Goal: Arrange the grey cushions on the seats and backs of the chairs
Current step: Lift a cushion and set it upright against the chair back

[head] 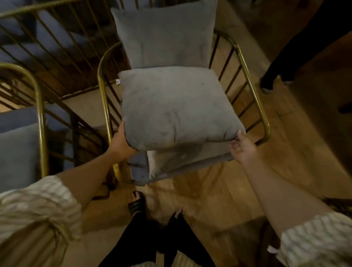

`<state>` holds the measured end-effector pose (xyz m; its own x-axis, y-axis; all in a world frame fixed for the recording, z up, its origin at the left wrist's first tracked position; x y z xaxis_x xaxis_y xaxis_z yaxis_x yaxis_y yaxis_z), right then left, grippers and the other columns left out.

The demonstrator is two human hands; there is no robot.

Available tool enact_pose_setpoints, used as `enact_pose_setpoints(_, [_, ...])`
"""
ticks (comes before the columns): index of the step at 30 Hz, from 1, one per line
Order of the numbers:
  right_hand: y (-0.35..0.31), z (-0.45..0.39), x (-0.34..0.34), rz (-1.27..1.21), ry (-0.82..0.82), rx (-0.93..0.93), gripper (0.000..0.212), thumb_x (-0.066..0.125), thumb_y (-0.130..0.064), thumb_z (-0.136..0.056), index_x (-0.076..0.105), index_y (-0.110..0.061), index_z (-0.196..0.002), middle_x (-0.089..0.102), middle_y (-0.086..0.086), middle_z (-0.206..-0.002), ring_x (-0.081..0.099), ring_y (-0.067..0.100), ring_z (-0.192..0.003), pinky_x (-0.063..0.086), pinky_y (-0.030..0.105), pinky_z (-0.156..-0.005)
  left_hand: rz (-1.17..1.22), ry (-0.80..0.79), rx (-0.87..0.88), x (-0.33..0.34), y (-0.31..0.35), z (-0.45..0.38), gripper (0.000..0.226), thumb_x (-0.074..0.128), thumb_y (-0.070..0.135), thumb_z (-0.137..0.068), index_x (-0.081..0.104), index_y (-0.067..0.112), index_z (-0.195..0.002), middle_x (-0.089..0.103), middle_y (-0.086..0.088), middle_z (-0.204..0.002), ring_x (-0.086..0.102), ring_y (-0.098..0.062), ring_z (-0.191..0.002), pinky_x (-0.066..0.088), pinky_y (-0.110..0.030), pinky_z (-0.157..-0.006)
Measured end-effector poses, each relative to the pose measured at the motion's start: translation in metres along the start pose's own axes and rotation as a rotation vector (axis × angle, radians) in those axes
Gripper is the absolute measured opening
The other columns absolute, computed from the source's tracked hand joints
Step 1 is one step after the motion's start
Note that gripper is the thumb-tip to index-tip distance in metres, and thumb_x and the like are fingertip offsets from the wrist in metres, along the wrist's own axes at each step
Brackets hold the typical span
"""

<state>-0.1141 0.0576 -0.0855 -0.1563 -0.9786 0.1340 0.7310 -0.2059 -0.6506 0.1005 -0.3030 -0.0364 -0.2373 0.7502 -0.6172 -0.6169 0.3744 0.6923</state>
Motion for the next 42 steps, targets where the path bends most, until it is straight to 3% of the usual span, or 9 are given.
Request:
enact_pose_setpoints(4, [-0.043,0.017,0.026,-0.023,-0.069,-0.083,0.02,0.061,-0.016,-0.097,0.062,-0.008,-0.115,0.07,0.005,-0.106,0.064,0.014,-0.078,0.055,0.031,-0.091,0.011,0.186,0.049,-0.037,0.039,0.006,0.074,0.076,0.015,-0.081,0.039,0.019,-0.145,0.057,-0.002,-0.133,0.054,-0.023,-0.122,0.039,-0.027,-0.091])
enact_pose_setpoints(7, [-0.078,0.04,0.044,-0.048,-0.099,-0.159,0.019,0.073,-0.024,-0.088,0.067,-0.016,-0.104,0.071,0.004,-0.114,0.068,0.013,-0.089,0.056,0.032,-0.085,0.086,0.305,0.113,-0.079,0.078,0.002,0.058,0.066,0.008,-0.085,0.048,0.016,-0.14,0.059,-0.002,-0.131,0.054,-0.018,-0.12,0.041,-0.026,-0.095])
enact_pose_setpoints(12, [-0.151,0.091,0.081,-0.004,-0.119,-0.373,0.025,0.067,-0.038,-0.091,0.061,-0.022,-0.11,0.063,-0.006,-0.11,0.061,0.013,-0.109,0.052,0.033,-0.093,0.228,0.412,0.055,-0.154,0.13,-0.005,0.041,0.055,0.012,-0.069,0.062,0.019,-0.109,0.064,-0.007,-0.104,0.061,-0.029,-0.103,0.055,-0.052,-0.091])
enact_pose_setpoints(20, [-0.218,0.116,0.109,0.212,-0.078,-0.629,0.023,0.058,-0.041,-0.096,0.064,-0.021,-0.085,0.064,-0.004,-0.094,0.06,0.013,-0.1,0.043,0.039,-0.106,0.304,0.449,-0.047,-0.198,0.144,-0.019,0.009,0.062,0.017,-0.067,0.061,0.019,-0.075,0.059,-0.005,-0.081,0.062,-0.032,-0.087,0.056,-0.048,-0.085])
enact_pose_setpoints(23, [-0.213,0.103,0.121,0.285,-0.095,-0.604,0.025,0.057,-0.048,-0.095,0.064,-0.024,-0.099,0.062,-0.003,-0.108,0.056,0.016,-0.109,0.04,0.043,-0.11,0.51,0.416,-0.107,-0.18,0.12,-0.033,0.03,0.067,0.021,-0.078,0.064,0.014,-0.107,0.065,-0.007,-0.103,0.063,-0.027,-0.104,0.053,-0.039,-0.094])
enact_pose_setpoints(27, [-0.187,0.095,0.151,0.275,-0.184,-0.466,0.071,0.059,-0.062,-0.087,0.044,-0.024,-0.146,0.044,0.003,-0.15,0.042,0.025,-0.138,0.032,0.046,-0.117,0.855,0.402,-0.198,-0.156,0.077,-0.045,0.077,0.069,0.028,-0.085,0.03,0.012,-0.149,0.051,-0.01,-0.138,0.052,-0.026,-0.125,0.046,-0.036,-0.1])
enact_pose_setpoints(32, [-0.174,0.092,0.185,0.559,-0.182,-0.559,0.114,0.075,-0.065,-0.071,0.013,-0.022,-0.157,0.028,0.005,-0.161,0.03,0.028,-0.145,0.031,0.047,-0.116,0.973,0.18,-0.219,-0.14,0.073,-0.067,0.049,0.06,0.041,-0.09,0.053,0.021,-0.134,0.054,-0.005,-0.136,0.048,-0.026,-0.129,0.043,-0.037,-0.094])
enact_pose_setpoints(36, [-0.149,0.066,0.186,0.654,-0.203,-0.481,0.141,0.088,-0.07,-0.04,0.019,-0.029,-0.155,0.033,0.0,-0.158,0.036,0.027,-0.143,0.035,0.048,-0.115,1.072,0.063,-0.263,-0.114,0.055,-0.073,0.08,0.063,0.051,-0.087,0.029,0.019,-0.152,0.036,-0.007,-0.153,0.036,-0.032,-0.139,0.031,-0.048,-0.115])
enact_pose_setpoints(42, [-0.135,0.068,0.181,0.731,-0.222,-0.557,0.124,0.093,-0.037,-0.061,0.016,-0.02,-0.155,0.031,0.002,-0.159,0.032,0.024,-0.145,0.031,0.038,-0.117,0.906,0.04,-0.215,-0.123,0.066,-0.076,0.135,0.084,0.067,-0.043,0.025,0.014,-0.153,0.034,-0.007,-0.156,0.032,-0.03,-0.143,0.024,-0.048,-0.12])
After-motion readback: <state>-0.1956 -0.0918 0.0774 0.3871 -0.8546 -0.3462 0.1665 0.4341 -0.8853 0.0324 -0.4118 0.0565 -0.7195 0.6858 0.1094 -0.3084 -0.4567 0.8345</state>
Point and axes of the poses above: each hand's wrist, its own z-axis away from the middle knuckle, its own x-axis out of the palm, y = z × x, the point moved 9 cm from there along -z, towards the middle knuckle
